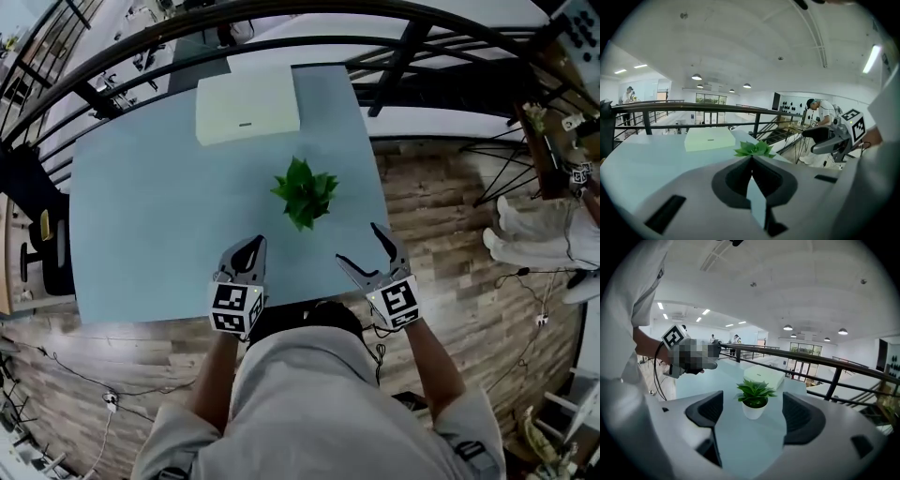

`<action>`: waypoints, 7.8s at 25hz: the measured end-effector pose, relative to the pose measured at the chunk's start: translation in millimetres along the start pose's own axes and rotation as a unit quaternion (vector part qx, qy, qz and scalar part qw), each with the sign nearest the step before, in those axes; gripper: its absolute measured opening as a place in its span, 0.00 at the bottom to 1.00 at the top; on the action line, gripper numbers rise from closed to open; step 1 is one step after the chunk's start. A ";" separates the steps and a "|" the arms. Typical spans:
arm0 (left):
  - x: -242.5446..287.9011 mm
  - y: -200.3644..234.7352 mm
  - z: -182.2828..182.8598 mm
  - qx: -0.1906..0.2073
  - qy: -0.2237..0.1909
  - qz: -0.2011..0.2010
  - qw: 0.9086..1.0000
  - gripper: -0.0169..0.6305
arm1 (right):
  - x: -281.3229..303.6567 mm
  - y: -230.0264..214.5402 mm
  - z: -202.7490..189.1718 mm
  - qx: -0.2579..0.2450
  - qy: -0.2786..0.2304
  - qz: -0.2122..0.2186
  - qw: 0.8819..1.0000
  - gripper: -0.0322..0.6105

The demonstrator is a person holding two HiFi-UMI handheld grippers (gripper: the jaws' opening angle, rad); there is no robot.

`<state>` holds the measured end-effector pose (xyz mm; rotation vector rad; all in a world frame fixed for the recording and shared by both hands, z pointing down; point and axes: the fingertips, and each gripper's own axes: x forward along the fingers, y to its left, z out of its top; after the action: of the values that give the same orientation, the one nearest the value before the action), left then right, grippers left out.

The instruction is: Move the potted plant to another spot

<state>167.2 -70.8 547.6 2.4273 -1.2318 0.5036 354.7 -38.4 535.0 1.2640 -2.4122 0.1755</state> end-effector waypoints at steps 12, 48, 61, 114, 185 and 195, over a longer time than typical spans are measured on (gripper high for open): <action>52.7 32.9 -60.7 -0.011 0.094 0.032 0.995 0.05 | 77.8 -16.4 -57.7 -0.025 0.076 0.085 0.993 0.77; 50.0 31.3 -77.8 -0.073 0.115 0.130 0.982 0.05 | 191.1 17.7 -69.9 -0.053 0.041 0.232 0.970 0.90; 56.0 28.1 -29.8 -0.043 0.067 0.102 0.992 0.05 | 165.5 -6.7 -11.0 -0.031 -0.020 0.168 0.985 0.90; -73.0 59.4 38.5 -0.084 -0.081 0.278 0.953 0.05 | 144.1 73.7 135.1 -0.084 -0.147 0.304 0.937 0.90; -245.9 291.2 -114.8 -0.196 -0.054 0.345 0.916 0.05 | 285.9 351.5 140.0 -0.086 -0.075 0.395 0.912 0.90; -301.0 332.1 -151.7 -0.229 -0.037 0.380 0.896 0.05 | 322.5 425.2 148.5 -0.096 -0.059 0.431 0.895 0.90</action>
<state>-293.8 26.1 591.8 1.5283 -2.0568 0.2648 -196.8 -79.8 565.5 0.0490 -2.8414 0.0989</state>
